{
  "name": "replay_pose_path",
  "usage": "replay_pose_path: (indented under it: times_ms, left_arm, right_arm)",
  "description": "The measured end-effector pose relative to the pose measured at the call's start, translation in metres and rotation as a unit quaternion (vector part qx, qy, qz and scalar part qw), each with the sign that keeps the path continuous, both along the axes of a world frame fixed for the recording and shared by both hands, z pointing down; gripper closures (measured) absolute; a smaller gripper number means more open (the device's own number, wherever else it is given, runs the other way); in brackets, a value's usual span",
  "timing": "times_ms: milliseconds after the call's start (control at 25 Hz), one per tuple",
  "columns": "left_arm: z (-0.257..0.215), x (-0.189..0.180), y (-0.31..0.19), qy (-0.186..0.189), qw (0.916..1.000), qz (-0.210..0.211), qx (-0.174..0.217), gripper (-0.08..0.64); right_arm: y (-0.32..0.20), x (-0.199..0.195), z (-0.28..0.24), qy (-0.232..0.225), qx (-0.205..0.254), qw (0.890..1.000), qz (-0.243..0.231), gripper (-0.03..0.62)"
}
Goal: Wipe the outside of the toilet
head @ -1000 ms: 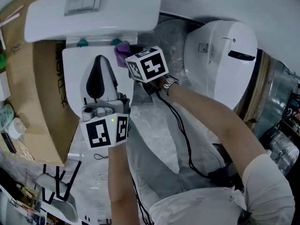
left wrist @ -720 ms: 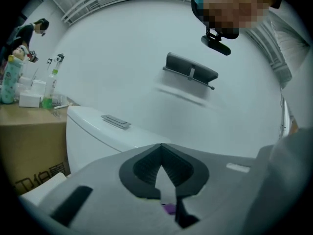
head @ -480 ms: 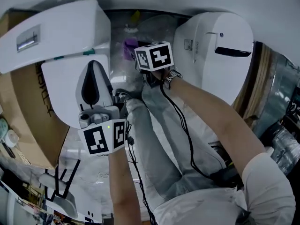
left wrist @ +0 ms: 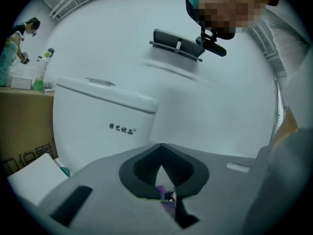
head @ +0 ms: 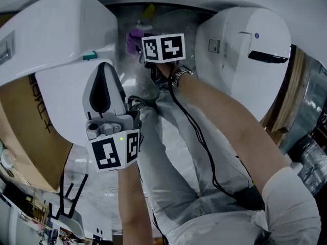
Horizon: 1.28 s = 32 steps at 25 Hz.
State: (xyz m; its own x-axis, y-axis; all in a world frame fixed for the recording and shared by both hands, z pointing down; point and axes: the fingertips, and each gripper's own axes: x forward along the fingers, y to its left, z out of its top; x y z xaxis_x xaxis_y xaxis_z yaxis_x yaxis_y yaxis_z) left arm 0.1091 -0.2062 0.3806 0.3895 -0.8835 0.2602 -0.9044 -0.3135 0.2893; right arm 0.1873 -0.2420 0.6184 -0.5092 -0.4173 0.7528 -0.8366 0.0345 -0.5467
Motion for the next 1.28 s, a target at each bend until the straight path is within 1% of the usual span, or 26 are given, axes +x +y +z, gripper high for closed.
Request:
replay_pose_path:
  times_ms: [120,320,480,600,880,1280]
  left_arm:
    - [0.018,-0.005,-0.004,-0.005,0.9999,0.002,0.009,0.555]
    - [0.037,-0.014,-0.012,-0.010,0.9997,0.003,0.022,0.555]
    - [0.042,-0.019,-0.019,-0.007,0.9996,0.001,0.028,0.555]
    - [0.038,-0.017,-0.020,-0.009,0.9995,0.009,0.028,0.555]
    - [0.014,-0.017,-0.013,-0.014,0.9995,0.021,0.018,0.555]
    - [-0.057,-0.014,-0.003,-0.009,0.9992,0.035,0.015,0.555]
  right_arm:
    - [-0.011,-0.011,0.016,-0.018,0.006,1.000,0.009,0.439]
    - [-0.027,-0.028,0.032,-0.031,0.017,0.999,0.006,0.439]
    - [-0.037,-0.039,0.028,-0.044,0.025,0.999,-0.002,0.440]
    - [-0.037,-0.041,0.019,-0.051,0.026,0.998,0.001,0.440]
    - [-0.035,-0.042,-0.023,-0.069,0.029,0.997,0.018,0.440]
    - [-0.031,-0.045,-0.120,-0.080,0.044,0.996,0.022,0.440]
